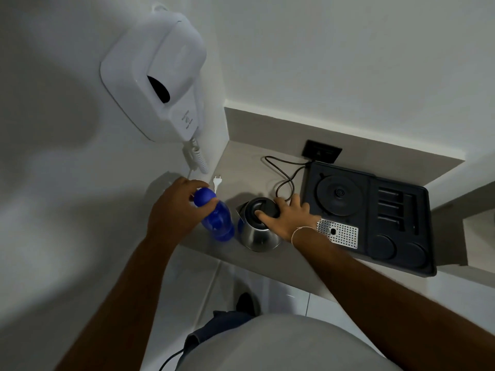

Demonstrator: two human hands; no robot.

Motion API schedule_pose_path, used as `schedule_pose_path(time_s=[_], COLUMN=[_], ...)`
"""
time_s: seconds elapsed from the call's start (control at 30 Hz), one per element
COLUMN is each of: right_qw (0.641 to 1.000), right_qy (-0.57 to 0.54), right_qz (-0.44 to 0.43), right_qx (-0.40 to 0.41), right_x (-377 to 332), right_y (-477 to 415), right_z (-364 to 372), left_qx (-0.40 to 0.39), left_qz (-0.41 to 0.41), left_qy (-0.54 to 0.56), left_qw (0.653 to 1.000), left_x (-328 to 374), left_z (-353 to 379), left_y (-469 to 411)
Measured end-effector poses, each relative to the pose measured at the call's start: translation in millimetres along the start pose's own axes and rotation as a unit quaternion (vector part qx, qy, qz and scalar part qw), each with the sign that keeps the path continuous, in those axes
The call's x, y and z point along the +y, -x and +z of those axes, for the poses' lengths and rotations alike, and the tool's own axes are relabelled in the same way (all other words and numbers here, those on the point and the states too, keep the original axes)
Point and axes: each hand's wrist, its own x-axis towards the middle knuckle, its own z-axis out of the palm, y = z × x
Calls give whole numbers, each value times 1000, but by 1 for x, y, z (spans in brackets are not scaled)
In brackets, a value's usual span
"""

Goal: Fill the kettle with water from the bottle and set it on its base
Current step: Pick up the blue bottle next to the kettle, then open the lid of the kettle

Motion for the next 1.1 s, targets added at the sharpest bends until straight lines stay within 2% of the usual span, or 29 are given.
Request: schedule_pose_path(time_s=[0.13, 0.2, 0.27, 0.37, 0.43, 0.5, 0.7, 0.93, 1.0, 1.1], right_qw=[1000, 1000, 998, 994, 991, 990, 987, 955, 942, 926], right_qy=[-8, -20, -55, -109, -124, -128, -142, -279, -315, -356], right_qz=[3, 4, 4, -4, -5, -3, -20, -62, -76, -89], right_qx=[-2, -8, -3, 27, 47, 59, 77, 83, 89, 89], right_x=[0, 0, 1, 2, 0, -1, 1, 13, 18, 23], right_y=[-1, -2, -4, -5, -3, -3, -1, 2, 2, 3], right_z=[1, 1, 3, 9, 12, 13, 16, 11, 11, 12], left_qx=[138, 158, 127, 29, -20, -41, -60, -38, -33, 21], left_qz=[26, 9, -68, -253, -288, -275, -108, -102, -90, -22], left_qy=[40, 50, 87, 185, 200, 187, 78, 46, 64, 155], left_qw=[989, 986, 986, 949, 936, 942, 989, 993, 993, 987], left_x=[-20, -44, -68, -98, -111, -117, -114, -118, -113, -103], left_z=[2, 9, 29, 67, 88, 101, 120, 139, 138, 132], left_y=[12, 23, 39, 62, 66, 59, 31, 42, 41, 36])
